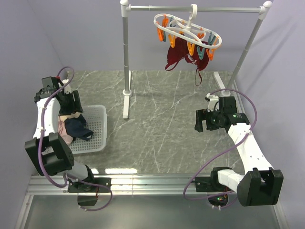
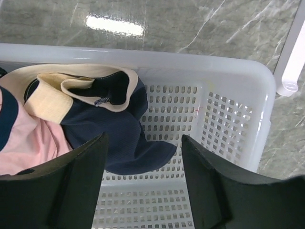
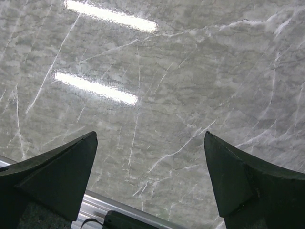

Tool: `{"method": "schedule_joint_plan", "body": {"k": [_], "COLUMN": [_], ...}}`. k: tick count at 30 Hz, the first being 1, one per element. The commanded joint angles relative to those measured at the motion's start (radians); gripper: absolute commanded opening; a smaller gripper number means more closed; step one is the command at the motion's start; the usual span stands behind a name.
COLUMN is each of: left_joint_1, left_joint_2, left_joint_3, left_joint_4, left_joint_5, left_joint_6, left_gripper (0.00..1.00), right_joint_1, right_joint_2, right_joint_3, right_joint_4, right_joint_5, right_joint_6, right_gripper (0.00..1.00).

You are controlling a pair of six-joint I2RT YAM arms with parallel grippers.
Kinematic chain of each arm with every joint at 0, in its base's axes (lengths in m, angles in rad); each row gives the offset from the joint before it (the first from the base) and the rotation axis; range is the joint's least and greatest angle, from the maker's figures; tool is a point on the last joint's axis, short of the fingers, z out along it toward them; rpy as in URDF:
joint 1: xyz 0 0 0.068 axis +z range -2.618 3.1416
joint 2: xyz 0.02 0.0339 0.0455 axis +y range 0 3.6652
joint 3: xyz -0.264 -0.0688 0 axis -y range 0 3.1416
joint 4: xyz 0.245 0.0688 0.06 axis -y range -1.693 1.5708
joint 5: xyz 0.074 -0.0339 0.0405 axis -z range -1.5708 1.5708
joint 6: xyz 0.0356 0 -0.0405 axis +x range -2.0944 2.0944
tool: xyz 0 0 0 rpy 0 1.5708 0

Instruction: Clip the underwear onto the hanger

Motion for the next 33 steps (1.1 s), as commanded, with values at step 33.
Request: {"method": "schedule_joint_plan", "body": {"k": [33], "left_joint_1": [0.003], "left_joint_2": [0.168], "left_joint_3": [0.057], "left_joint_4": [0.100], "left_joint_5": [-0.117], "left_joint_6": [0.043], "left_gripper": [0.58], "right_joint_1": [-0.005], "right_joint_2": [0.015], "right_joint_3": [0.037], "right_joint_4": [0.010], "right_joint_5": [0.006], "right_joint_6": [0.002], "right_gripper": [1.00]}}
